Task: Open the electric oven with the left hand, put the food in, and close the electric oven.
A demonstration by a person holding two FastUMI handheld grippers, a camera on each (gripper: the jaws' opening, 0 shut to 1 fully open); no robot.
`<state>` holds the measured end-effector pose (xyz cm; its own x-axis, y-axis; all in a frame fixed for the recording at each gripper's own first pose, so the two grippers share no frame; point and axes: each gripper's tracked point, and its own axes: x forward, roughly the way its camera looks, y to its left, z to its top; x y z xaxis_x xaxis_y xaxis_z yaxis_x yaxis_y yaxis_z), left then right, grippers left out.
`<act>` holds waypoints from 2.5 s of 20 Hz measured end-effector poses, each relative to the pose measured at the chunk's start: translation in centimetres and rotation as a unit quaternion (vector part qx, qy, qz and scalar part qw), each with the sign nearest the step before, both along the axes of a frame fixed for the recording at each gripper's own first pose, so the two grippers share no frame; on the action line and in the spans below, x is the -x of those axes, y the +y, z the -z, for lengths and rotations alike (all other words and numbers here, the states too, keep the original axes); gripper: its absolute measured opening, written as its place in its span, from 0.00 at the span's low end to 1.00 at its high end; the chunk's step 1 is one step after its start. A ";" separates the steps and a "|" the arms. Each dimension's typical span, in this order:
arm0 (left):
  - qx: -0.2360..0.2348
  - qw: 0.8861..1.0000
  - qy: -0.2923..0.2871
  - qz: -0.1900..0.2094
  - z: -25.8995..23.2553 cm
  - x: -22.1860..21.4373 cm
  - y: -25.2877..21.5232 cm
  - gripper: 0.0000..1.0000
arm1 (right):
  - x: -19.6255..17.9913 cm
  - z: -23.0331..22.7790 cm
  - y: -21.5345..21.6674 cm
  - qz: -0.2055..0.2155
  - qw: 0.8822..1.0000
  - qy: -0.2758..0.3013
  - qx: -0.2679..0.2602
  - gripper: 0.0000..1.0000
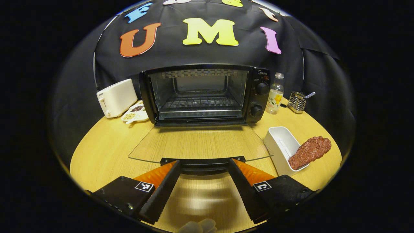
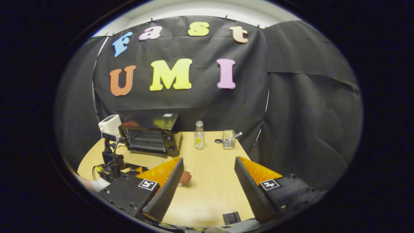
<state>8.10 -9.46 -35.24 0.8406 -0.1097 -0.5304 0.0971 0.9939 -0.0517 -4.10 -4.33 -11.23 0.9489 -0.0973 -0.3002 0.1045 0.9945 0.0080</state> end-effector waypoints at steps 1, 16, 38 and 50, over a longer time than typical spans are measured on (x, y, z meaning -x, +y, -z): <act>-0.002 1.000 0.009 0.001 0.7 -0.1 -0.1 0.95 | 0.0 0.2 0.0 0.001 1.000 0.002 -0.001 1.00; 0.002 1.000 -0.013 0.007 -2.8 2.0 2.0 0.96 | -3.6 5.6 0.2 -0.047 0.997 0.045 -0.038 1.00; 0.039 0.980 -0.147 -0.132 -23.7 9.2 5.8 0.95 | -14.6 22.3 8.9 -0.226 0.882 0.290 -0.294 0.34; -0.036 0.976 -0.151 -0.150 -24.6 10.1 9.8 0.95 | -14.2 15.9 10.4 -0.211 0.893 0.242 -0.314 0.15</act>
